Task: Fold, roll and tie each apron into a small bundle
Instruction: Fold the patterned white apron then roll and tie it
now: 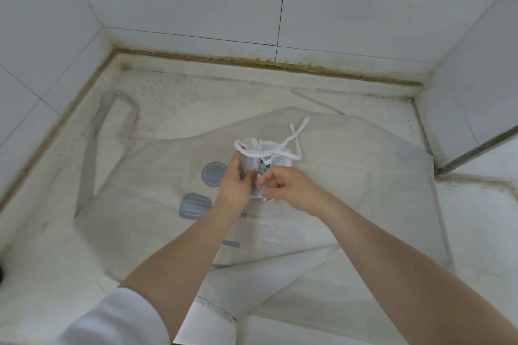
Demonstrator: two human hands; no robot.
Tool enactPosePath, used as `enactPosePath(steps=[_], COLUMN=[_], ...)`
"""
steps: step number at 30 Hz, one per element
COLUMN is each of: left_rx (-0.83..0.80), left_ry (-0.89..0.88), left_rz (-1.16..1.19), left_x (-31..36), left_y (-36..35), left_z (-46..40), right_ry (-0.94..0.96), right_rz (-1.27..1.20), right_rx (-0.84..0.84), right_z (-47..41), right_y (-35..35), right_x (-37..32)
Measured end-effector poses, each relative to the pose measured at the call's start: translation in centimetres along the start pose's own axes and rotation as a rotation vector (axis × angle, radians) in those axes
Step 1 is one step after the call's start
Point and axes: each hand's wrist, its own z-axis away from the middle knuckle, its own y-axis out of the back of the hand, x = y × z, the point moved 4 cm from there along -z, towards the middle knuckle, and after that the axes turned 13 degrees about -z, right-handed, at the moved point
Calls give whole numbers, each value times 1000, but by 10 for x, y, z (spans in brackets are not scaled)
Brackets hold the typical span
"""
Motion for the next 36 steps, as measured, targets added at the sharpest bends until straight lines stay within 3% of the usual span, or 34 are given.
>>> enactPosePath(steps=[2, 10, 16, 19, 21, 25, 32, 36], left_rx=[6, -2, -32, 78, 203, 325, 235, 35], left_ry=[-45, -100, -182, -196, -299, -595, -954, -994], left_rz=[-35, -81, -390, -645, -809, -863, -1045, -1043], left_x=[0, -4, -13, -12, -6, 1, 10, 2], left_y=[0, -1, 4, 8, 12, 13, 9, 8], left_z=[-1, -2, -8, -6, -3, -2, 1, 1], right_ry=[-102, -203, -308, -342, -340, -347, -347, -330], right_rz=[-217, -672, -689, -690, -683, -648, -551, -579], right_rx=[8, 217, 249, 288, 296, 276, 274, 278], right_z=[-1, -8, -17, -16, -14, -10, -14, -13], right_y=[4, 9, 0, -2, -3, -3, 0, 6], right_x=[1, 17, 13, 14, 12, 6, 6, 10])
